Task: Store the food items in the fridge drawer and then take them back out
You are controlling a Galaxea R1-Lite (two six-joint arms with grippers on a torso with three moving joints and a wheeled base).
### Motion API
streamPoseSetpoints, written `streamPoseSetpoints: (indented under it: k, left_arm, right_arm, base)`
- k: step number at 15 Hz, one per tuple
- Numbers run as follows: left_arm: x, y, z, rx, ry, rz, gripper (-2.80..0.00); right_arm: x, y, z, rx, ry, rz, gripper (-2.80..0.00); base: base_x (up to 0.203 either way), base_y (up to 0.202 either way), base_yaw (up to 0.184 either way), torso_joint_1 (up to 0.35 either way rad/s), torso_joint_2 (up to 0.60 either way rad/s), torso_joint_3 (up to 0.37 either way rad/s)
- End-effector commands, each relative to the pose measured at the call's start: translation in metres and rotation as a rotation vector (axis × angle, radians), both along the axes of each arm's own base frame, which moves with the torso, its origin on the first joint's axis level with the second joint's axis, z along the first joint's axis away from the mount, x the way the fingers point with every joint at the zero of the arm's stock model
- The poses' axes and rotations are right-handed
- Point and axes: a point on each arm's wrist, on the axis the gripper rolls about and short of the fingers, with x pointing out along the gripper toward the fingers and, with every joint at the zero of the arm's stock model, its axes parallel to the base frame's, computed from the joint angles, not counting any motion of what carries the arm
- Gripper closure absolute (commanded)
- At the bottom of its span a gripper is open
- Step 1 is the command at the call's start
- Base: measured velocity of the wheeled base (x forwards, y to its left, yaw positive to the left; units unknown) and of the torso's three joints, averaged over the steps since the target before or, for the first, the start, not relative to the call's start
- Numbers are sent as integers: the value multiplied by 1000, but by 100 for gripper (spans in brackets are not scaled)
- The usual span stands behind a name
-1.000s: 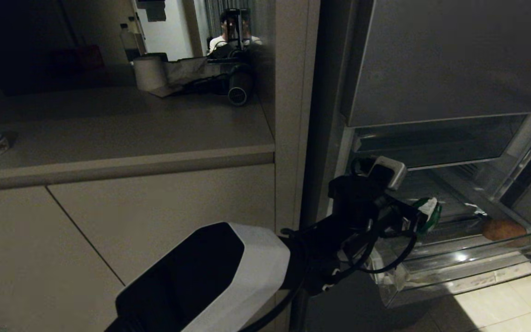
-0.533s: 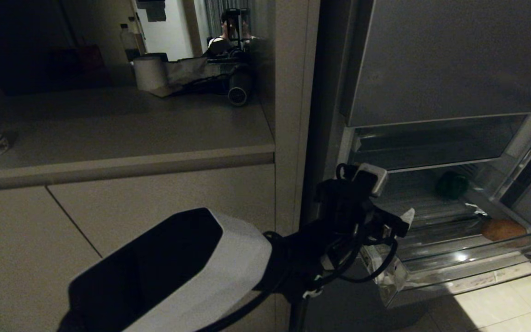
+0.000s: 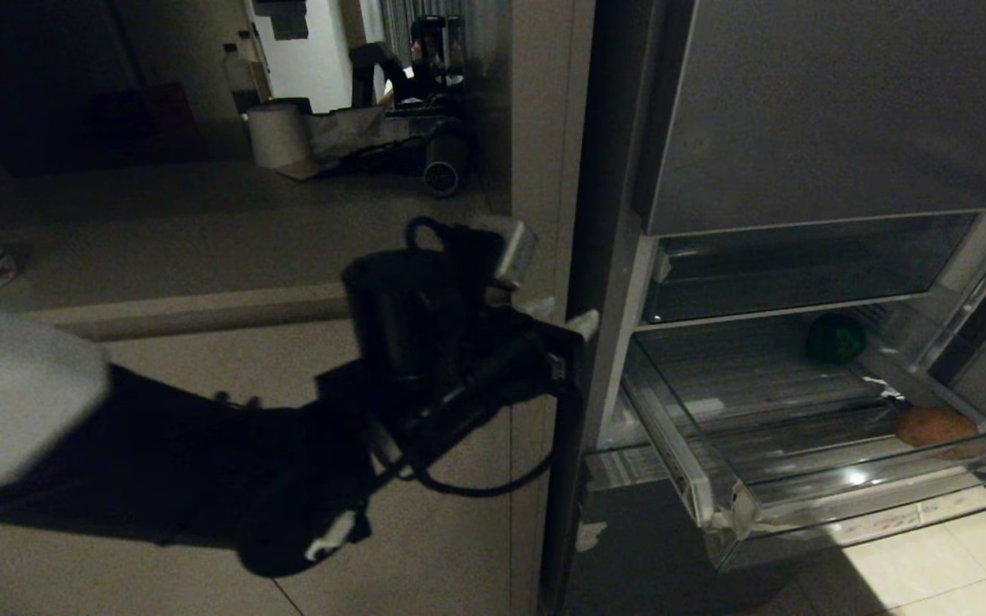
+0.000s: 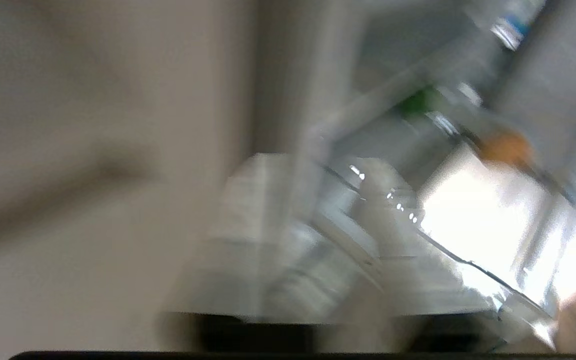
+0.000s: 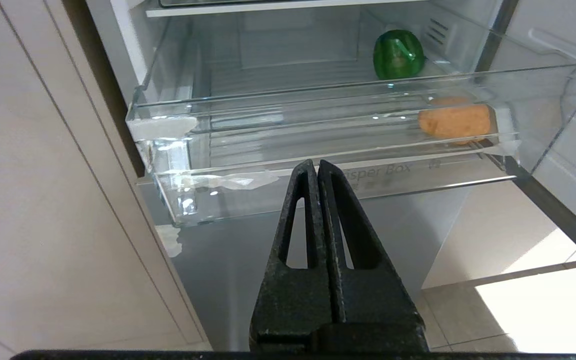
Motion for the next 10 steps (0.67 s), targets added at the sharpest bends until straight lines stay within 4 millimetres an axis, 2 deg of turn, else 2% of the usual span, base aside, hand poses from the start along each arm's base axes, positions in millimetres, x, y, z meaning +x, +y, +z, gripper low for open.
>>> streamPoseSetpoints:
  k: [1,4,6,7,8,9,10]
  left_arm:
    - [-28,68,56,-108,-113,118,0]
    - [-80,143,95,-203,-215,278,0]
    - [-123,203,97,-221,-261,471,0]
    - [-147,229,90,-211,-278,599,0]
    - [-172,248,75,-191,-279,714,0]
    - [-193,258,53,-157,-253,786,0]
    - [-209,262,22,-104,-190,804,0]
  right_arm:
    - [3,0,-8,0,32,0,0]
    - [3,0,-8,0,32,0,0]
    - [3,0,-8,-1,32,0,0]
    - [3,0,-8,-1,32,-1,0]
    - [3,0,-8,-1,32,0,0]
    - [3,0,-8,-1,32,-1,0]
    - [3,0,-8,-1,32,-1,0]
  base:
    - [0,0,0,0,0,0]
    - [0,0,0,0,0,0]
    - [0,0,0,0,0,0]
    - [0,0,0,0,0,0]
    - [0,0,0,0,0,0]
    - [0,0,0,0,0,0]
    - [0,0,0,0,0,0]
